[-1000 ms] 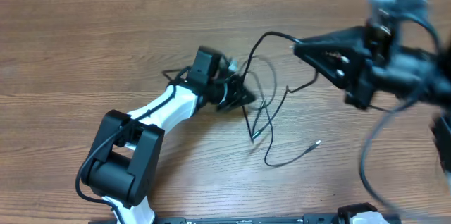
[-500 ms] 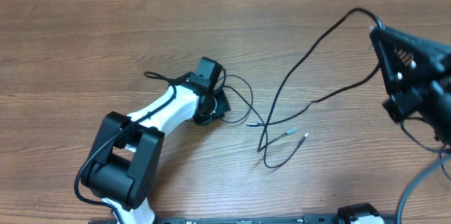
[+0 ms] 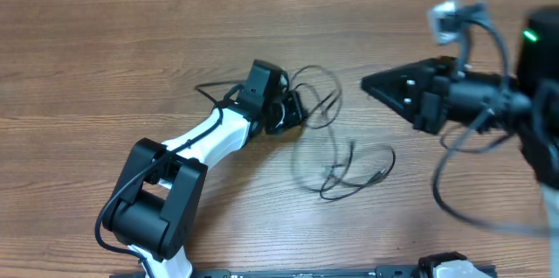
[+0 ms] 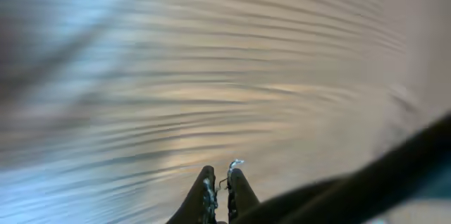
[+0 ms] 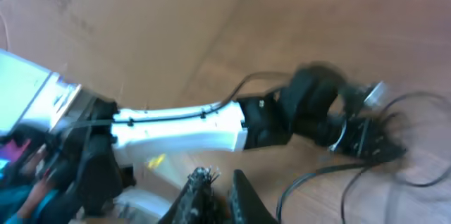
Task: Untangle cables
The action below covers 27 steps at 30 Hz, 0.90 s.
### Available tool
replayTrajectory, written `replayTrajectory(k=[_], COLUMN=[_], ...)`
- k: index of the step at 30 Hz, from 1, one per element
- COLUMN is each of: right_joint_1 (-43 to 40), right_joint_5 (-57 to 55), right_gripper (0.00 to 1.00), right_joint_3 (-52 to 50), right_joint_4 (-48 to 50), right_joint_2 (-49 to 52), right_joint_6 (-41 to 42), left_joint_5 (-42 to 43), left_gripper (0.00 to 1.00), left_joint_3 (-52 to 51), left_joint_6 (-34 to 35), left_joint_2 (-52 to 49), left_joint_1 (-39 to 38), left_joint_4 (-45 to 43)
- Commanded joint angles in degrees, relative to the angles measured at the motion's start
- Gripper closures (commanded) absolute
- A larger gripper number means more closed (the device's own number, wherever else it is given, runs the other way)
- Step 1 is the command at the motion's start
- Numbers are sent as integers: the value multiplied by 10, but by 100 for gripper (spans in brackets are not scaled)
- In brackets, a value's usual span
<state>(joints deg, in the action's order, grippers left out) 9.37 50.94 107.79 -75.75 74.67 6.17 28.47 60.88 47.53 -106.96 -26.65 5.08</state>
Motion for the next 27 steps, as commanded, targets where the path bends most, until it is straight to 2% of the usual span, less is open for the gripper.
replayTrajectory(k=[1, 4, 8, 12, 13, 14, 15, 18, 23, 27], right_joint_1=[0, 0, 0, 0, 0, 0, 0, 0, 0, 1], right_joint_5=[52, 60, 61, -34, -67, -108, -146, -214, -218, -218], right_gripper=[89, 88, 95, 93, 87, 70, 62, 48, 37, 34], right_joint_3=[-2, -2, -1, -2, -2, -2, -2, -14, -69, -129], right_joint_4=[-14, -1, 37, 11, -7, -34, -62, -140, -189, -171], right_joint_2=[35, 54, 45, 36, 36, 36, 39, 43, 41, 40], right_joint_6=[-94, -95, -95, -94, -92, -92, -92, -76, -16, 61], left_joint_5=[181, 139, -41, -125, -125, -125, -126, -170, -320, -333], left_gripper=[96, 96, 96, 96, 96, 96, 96, 96, 96, 92], left_joint_3=[0, 0, 0, 0, 0, 0, 0, 0, 0, 0], left_joint_6=[-76, -82, -77, -44, -42, -42, -42, -16, 144, 208], left_joint_2=[-6, -6, -6, -6, -6, -6, -6, -6, -6, -6], left_joint_1=[-11, -19, -34, -38, -38, -37, -37, -37, -28, -5], left_joint_4=[-52, -40, 62, 118, 120, 121, 121, 132, 202, 234])
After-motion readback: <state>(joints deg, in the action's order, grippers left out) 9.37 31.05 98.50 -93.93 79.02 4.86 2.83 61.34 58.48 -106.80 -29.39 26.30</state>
